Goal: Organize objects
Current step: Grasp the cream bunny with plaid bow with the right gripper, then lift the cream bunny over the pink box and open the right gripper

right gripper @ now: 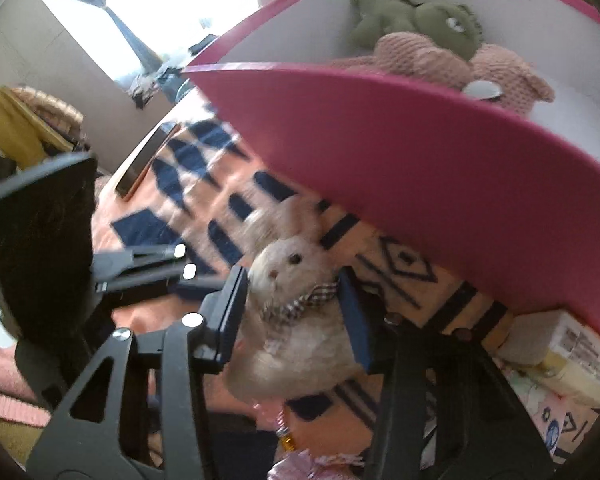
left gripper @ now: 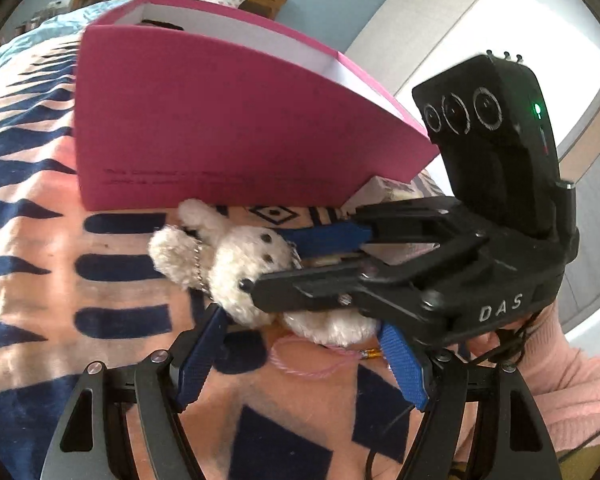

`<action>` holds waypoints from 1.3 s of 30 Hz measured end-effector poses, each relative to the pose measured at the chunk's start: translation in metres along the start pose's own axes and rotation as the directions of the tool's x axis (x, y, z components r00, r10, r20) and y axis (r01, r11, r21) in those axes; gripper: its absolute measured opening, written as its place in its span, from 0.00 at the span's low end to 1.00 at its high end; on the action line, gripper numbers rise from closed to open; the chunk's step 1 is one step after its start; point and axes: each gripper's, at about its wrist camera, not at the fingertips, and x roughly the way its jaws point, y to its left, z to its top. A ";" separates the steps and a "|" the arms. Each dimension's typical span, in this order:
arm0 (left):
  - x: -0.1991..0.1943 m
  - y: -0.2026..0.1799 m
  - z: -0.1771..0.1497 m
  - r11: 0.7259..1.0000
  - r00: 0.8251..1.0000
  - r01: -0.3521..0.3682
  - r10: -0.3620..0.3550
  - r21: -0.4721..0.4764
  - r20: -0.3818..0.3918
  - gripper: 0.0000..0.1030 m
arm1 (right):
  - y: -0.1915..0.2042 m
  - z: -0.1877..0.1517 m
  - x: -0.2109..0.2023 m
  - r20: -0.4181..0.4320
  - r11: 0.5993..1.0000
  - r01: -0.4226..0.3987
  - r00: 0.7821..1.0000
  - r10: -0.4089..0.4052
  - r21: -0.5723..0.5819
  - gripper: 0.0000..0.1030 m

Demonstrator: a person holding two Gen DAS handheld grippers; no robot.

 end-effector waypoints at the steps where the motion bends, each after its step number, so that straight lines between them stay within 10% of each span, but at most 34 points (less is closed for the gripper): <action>1: -0.001 0.001 0.000 1.000 1.000 0.000 0.000 0.001 0.000 0.75 | 0.001 0.000 0.000 -0.007 1.000 -0.001 1.000 0.001 -0.010 0.48; 12: -0.009 -0.007 0.004 0.998 1.000 -0.008 0.009 0.058 -0.013 0.75 | 0.003 0.004 0.009 -0.007 0.999 -0.022 1.000 0.022 -0.042 0.44; 19: -0.040 -0.050 0.022 0.983 0.997 0.032 -0.045 0.182 0.068 0.75 | 0.019 -0.006 -0.048 0.135 0.996 -0.014 0.990 0.026 -0.086 0.43; 39: -0.006 -0.107 0.153 0.910 0.989 -0.053 -0.008 0.412 0.145 0.67 | -0.018 0.043 -0.170 0.441 0.984 0.179 0.885 -0.151 -0.022 0.43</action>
